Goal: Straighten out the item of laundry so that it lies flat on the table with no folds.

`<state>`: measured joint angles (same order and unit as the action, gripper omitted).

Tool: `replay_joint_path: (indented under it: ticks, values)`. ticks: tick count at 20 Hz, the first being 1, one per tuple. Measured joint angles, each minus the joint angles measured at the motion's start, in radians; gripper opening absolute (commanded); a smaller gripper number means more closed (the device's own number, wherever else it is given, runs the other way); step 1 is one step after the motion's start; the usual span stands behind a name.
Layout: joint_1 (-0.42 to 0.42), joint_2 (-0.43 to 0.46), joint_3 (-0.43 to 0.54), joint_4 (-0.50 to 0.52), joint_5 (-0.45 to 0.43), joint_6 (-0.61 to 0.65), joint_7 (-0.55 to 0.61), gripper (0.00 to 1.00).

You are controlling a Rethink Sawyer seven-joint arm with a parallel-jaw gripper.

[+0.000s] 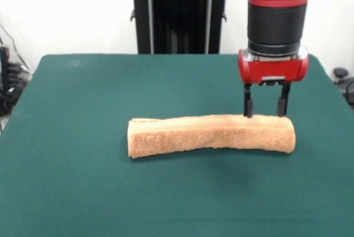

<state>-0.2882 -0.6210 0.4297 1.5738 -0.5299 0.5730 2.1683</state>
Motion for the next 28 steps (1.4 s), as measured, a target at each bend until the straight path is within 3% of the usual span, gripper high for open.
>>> replay_joint_path:
  ticks: [8,13,21,28]
  values:
    - [0.015,0.0,-0.019,-0.037,0.033,0.057,0.0,1.0]
    - [0.033,0.035,-0.036,-0.122,0.032,0.095,0.0,1.0]
    - [0.04,0.15,-0.056,-0.289,0.031,0.106,0.0,1.0]
    - [0.039,0.249,-0.061,-0.359,0.03,0.106,0.0,1.0]
